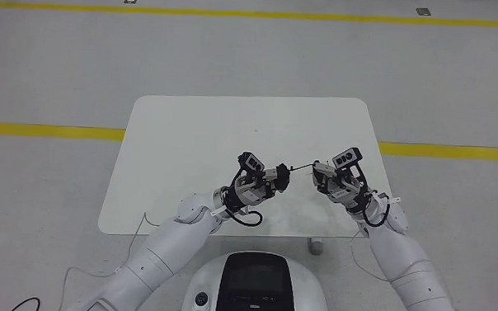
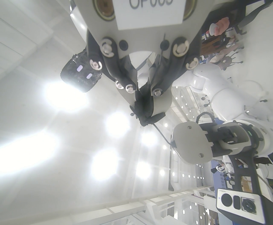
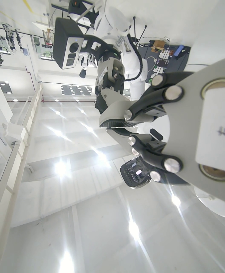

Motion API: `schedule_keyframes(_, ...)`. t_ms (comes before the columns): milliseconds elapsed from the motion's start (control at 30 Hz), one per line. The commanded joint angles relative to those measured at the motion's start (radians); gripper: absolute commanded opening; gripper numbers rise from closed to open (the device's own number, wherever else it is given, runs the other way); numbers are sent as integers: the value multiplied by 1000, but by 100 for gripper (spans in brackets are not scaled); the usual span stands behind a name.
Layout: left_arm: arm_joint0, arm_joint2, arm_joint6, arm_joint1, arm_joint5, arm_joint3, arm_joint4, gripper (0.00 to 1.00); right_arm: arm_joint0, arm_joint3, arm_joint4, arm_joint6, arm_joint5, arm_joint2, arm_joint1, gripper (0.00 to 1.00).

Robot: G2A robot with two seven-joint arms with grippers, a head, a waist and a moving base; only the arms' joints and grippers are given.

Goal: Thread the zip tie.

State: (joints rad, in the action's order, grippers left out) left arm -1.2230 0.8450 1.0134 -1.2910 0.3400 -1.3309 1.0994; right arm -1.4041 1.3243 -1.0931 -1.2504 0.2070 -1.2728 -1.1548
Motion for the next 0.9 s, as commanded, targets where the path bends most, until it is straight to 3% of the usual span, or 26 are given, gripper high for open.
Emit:
schedule_keyframes(0,0,0,0,0,0,0,0,0,0,0,1,0,-1,-3,-1,0)
schedule_keyframes(867,0,0,0,0,0,0,0,0,-16,9,17,-3,-10,-35,-7,0)
